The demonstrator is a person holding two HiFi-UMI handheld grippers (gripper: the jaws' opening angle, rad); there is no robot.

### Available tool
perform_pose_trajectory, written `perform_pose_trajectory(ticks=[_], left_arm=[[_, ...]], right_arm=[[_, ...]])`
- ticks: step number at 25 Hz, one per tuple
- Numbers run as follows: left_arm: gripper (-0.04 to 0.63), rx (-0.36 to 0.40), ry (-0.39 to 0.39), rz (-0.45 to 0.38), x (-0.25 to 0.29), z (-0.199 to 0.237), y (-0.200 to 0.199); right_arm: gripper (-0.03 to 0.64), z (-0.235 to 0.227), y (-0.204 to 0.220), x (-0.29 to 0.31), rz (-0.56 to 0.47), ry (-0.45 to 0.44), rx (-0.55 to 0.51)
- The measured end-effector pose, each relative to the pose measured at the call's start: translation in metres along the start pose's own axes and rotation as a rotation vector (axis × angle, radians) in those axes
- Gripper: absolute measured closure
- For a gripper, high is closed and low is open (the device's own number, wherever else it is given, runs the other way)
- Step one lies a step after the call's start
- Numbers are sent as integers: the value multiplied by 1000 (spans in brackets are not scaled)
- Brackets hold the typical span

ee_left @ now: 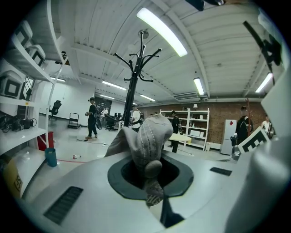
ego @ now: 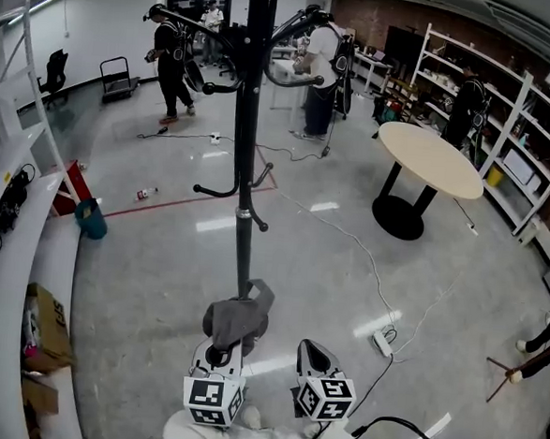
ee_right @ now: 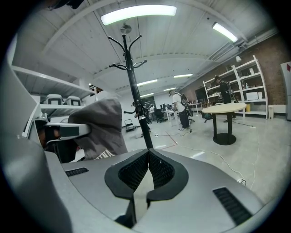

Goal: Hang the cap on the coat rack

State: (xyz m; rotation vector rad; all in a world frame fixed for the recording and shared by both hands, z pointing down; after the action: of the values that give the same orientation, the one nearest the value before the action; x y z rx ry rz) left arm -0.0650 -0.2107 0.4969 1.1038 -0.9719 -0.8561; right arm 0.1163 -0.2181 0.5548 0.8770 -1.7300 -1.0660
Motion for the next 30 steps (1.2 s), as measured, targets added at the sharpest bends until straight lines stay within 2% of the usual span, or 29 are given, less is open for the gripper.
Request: perform_pose_trajectory(ticks=[18, 30], left_arm=[[577, -9, 6, -3, 32, 14, -7], [577, -9, -44, -9, 45, 4, -15]], right_arm=[[606, -8, -9, 31, 19, 0, 17], [606, -20, -19, 37, 25, -39, 6]])
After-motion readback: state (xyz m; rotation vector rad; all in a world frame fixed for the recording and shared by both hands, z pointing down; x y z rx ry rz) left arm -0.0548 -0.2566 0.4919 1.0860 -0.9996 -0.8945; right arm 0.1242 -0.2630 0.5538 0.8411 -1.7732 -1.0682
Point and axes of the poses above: the fingertips, and each gripper's own axes: x forward along the fingers, z to its left, y out of its underside, the point moved 3 cm from there along -x, backward along the fingers, and after that the axes turned 1 degree about z, right-handed, at the moved point
